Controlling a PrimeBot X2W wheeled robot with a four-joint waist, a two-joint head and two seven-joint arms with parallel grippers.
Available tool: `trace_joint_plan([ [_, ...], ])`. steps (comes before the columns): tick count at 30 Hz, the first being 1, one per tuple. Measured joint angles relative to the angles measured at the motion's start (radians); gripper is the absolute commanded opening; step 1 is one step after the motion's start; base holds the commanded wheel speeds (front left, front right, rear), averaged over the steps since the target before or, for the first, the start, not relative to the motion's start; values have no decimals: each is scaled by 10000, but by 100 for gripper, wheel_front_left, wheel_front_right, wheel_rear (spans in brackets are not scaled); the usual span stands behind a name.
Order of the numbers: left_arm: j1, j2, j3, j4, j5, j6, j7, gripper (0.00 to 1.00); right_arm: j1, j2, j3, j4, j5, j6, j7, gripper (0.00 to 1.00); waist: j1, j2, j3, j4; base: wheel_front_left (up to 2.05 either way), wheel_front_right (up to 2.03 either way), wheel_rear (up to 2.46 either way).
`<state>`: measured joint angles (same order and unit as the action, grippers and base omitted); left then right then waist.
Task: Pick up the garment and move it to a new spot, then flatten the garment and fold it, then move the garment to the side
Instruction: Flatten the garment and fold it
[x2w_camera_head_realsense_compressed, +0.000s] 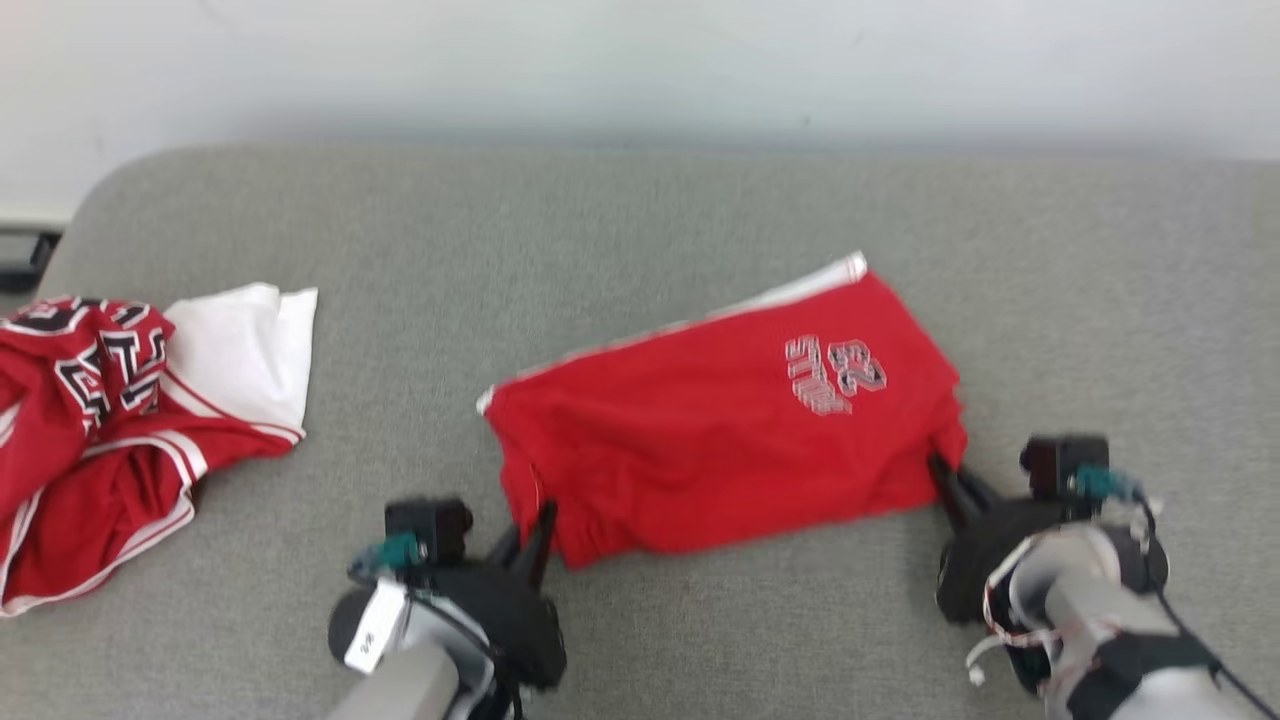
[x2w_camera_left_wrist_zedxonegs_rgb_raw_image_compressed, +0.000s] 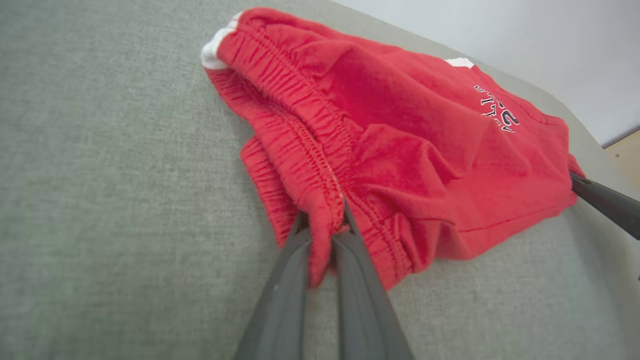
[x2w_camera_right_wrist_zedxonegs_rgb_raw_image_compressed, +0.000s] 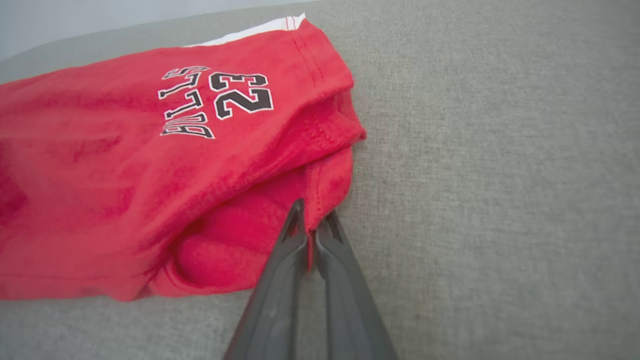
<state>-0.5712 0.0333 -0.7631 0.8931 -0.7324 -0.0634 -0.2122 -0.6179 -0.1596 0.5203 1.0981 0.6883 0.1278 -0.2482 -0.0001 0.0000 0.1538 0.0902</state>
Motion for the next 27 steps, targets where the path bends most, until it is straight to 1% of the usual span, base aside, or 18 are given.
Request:
trace_joint_plan([
  [5, 781, 19, -130, 63, 29, -73, -77, 0, 1005, 19, -58, -311, 100, 0, -29, 0, -1, -1, -665, -171, 0, 0, 0],
  [8, 1089, 23, -249, 33, 54, -71, -86, 0, 1531, 2, -259, -520, 240, 0, -27, 0, -1, -1, -1011, -300, 0, 0, 0],
  [15, 1761, 117, -301, -159, 69, -21, -100, 0, 2523, -13, -391, -1127, 244, -4, -27, 0, -1, -1, -1541, -617, 0, 0, 0],
  [18, 1922, 167, -345, -328, 71, 23, -100, 0, 3025, -82, -535, -1461, 242, -63, -27, 0, -1, -1, -1695, -793, 0, 0, 0],
  [21, 1977, 180, -355, -410, 71, 29, -98, 0, 3374, -155, -704, -1766, 242, -199, -27, 0, 0, -2, -1789, -906, 0, 0, 0],
  [24, 1987, 228, -364, -426, 59, 29, -69, 0, 3545, -188, -713, -2046, 194, -326, -27, 0, 0, -1, -1814, -970, 0, 0, 0],
  [27, 2076, 299, -341, -431, 36, 35, -67, 0, 3665, -213, -717, -2320, 113, -370, -27, 0, 1, -1, -1800, -1016, 0, 0, 0],
])
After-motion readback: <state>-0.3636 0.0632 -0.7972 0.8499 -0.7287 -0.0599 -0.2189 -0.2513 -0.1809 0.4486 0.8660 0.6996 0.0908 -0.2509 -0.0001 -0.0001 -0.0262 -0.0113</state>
